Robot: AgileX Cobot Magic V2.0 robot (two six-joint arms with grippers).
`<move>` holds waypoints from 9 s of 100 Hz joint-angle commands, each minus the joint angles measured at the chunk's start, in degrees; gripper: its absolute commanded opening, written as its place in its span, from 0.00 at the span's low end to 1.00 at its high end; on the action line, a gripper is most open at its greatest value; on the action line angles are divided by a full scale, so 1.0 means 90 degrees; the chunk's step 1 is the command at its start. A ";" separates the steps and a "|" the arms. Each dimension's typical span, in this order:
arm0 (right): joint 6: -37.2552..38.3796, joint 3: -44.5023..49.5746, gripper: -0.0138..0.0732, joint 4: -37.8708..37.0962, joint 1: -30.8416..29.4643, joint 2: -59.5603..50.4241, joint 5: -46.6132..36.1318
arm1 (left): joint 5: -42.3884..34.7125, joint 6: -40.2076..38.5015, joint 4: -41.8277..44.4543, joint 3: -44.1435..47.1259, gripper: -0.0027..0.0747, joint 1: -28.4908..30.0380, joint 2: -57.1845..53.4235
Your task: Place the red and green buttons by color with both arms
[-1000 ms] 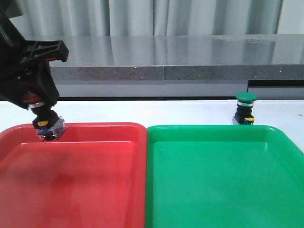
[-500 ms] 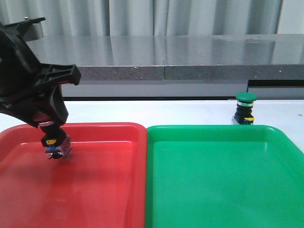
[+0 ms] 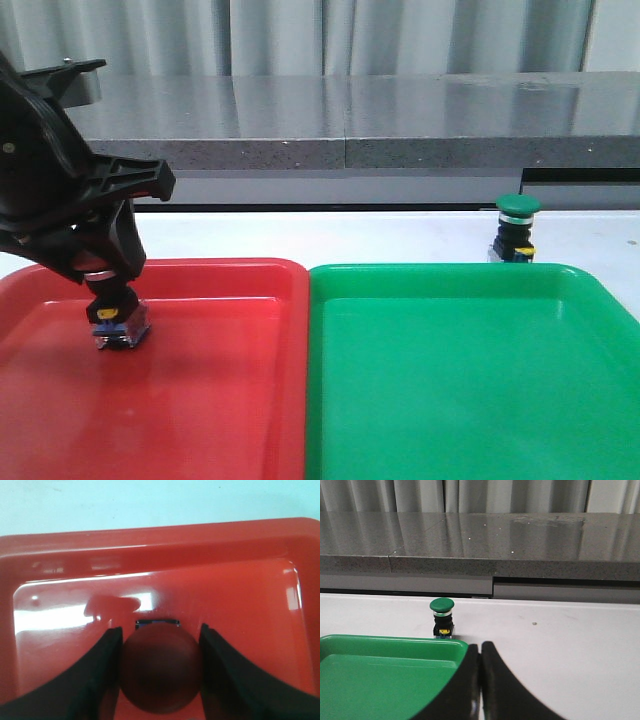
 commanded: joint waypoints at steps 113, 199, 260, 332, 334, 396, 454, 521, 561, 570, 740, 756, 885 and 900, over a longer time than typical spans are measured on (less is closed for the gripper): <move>-0.0019 -0.0088 0.08 0.0002 -0.0043 -0.0108 -0.0520 | -0.1048 -0.0085 0.0210 -0.0155 0.77 0.0140 -0.1428; -0.0019 -0.0088 0.08 0.0002 -0.0043 -0.0108 -0.0520 | -0.1057 -0.0085 0.1227 0.1189 0.76 0.0848 -0.4949; -0.0019 -0.0088 0.08 0.0002 -0.0043 -0.0108 -0.0520 | -0.1029 -0.0085 0.1526 0.1789 0.01 0.0848 -0.6196; -0.0019 -0.0088 0.08 0.0002 -0.0043 -0.0108 -0.0520 | -0.1072 -0.0085 0.1713 0.1789 0.01 0.0848 -0.6185; -0.0019 -0.0088 0.08 0.0002 -0.0043 -0.0108 -0.0520 | -0.1122 -0.0085 0.1815 0.1789 0.01 0.0861 -0.6198; -0.0019 -0.0088 0.08 0.0002 -0.0043 -0.0108 -0.0520 | -0.2726 0.1804 0.0286 0.3990 0.01 0.1815 -0.8360; -0.0019 -0.0088 0.08 0.0002 -0.0043 -0.0108 -0.0520 | -0.3066 0.1804 0.0336 0.6208 0.01 0.1942 -1.0664; -0.0019 -0.0088 0.08 0.0002 -0.0043 -0.0108 -0.0520 | -0.3032 0.1804 0.0519 0.6208 0.01 0.1942 -1.0664; -0.0019 -0.0088 0.08 0.0002 -0.0043 -0.0108 -0.0520 | -0.3032 0.1804 0.0519 0.6208 0.01 0.1942 -1.0664; -0.0019 -0.0088 0.08 0.0002 -0.0043 -0.0108 -0.0532 | -0.3032 0.1804 0.0519 0.6208 0.01 0.1942 -1.0664; -0.0007 -0.4607 0.84 0.0145 -0.0043 0.3354 0.4187 | -0.3032 0.1804 0.0519 0.6208 0.01 0.1942 -1.0664; -0.0007 -0.4607 0.88 0.0224 -0.0043 0.3354 0.4028 | -0.3032 0.1804 0.0519 0.6208 0.01 0.1942 -1.0664; -0.0057 -0.8232 0.88 0.0647 0.0425 1.0569 0.2982 | -0.3032 0.1804 0.0519 0.6208 0.01 0.1942 -1.0664; -0.0057 -0.8383 0.88 0.0647 0.0429 1.0986 0.2858 | -0.3032 0.1804 0.0519 0.6208 0.01 0.1942 -1.0664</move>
